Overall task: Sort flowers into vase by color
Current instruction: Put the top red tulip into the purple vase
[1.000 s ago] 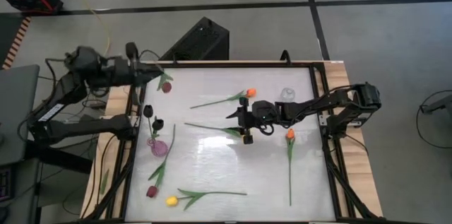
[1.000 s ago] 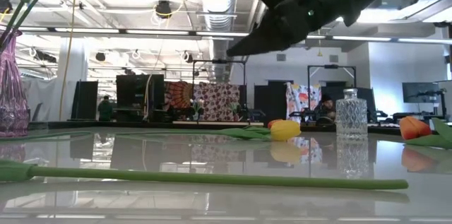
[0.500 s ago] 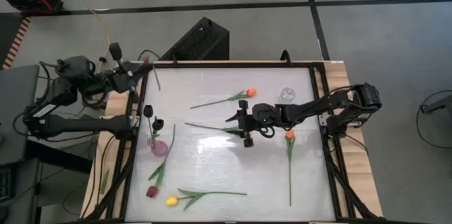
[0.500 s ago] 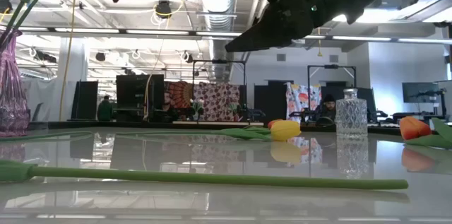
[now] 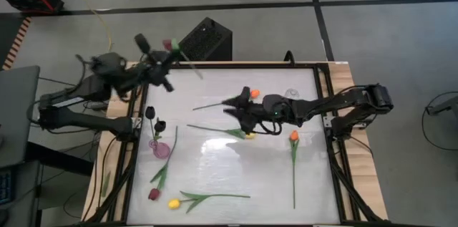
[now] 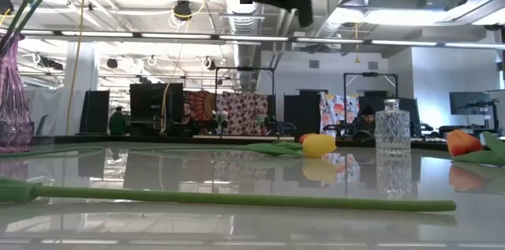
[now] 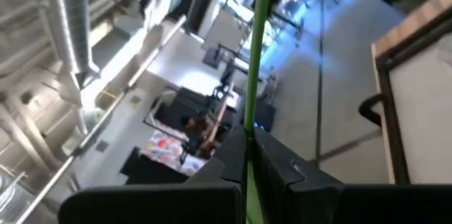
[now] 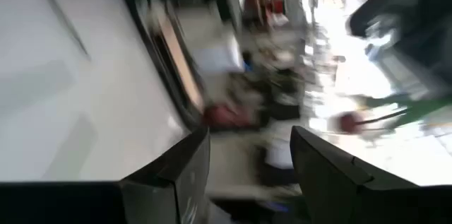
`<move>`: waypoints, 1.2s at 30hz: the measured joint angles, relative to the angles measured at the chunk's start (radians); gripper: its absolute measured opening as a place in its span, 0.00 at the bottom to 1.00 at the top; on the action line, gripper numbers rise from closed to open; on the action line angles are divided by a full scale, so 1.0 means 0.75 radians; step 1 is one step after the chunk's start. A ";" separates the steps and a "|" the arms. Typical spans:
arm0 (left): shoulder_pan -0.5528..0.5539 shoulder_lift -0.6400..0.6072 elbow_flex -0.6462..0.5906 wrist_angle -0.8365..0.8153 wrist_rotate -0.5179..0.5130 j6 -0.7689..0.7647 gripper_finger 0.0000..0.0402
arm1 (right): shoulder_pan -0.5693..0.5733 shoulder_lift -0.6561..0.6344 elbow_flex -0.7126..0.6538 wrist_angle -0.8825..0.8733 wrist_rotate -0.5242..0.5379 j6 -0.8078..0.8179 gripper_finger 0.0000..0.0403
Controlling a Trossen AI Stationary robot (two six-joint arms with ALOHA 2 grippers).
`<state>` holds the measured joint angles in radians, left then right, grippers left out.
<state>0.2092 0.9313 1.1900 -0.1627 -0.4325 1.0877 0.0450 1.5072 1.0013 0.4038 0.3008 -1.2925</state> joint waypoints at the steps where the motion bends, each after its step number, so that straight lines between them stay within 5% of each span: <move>1: 0.013 0.033 0.000 -0.006 -0.004 -0.046 0.00 | 0.002 -0.001 0.009 -0.002 0.053 -0.128 0.55; 8: 0.115 0.288 -0.001 -0.131 -0.452 -0.473 0.00 | 0.017 0.024 0.129 0.005 0.272 -0.349 0.55; 13: 0.191 0.434 -0.001 -0.219 -0.424 -0.521 0.00 | -0.004 0.024 0.143 0.005 0.321 -0.429 0.55; 16: 0.209 0.517 0.042 -0.403 -0.415 -0.417 0.00 | -0.029 0.025 0.143 -0.009 0.411 -0.444 0.55; 19: 0.211 0.612 0.132 -0.671 -0.408 -0.534 0.00 | -0.053 0.024 0.143 -0.079 0.512 -0.281 0.55; 21: 0.217 0.682 0.219 -0.881 -0.310 -0.689 0.00 | -0.075 0.024 0.143 -0.191 0.515 -0.071 0.55; 28: 0.331 0.907 0.500 -1.272 0.360 -1.025 0.00 | -0.175 0.025 0.142 -0.549 0.325 0.512 0.55; 36: 0.481 1.129 0.656 -1.536 0.811 -1.305 0.00 | -0.183 0.082 0.142 -0.507 0.209 0.610 0.55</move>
<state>0.5700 1.7784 1.6821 -1.3151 0.1758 0.1088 -0.0921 1.5688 1.1080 0.0233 0.4578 -0.8347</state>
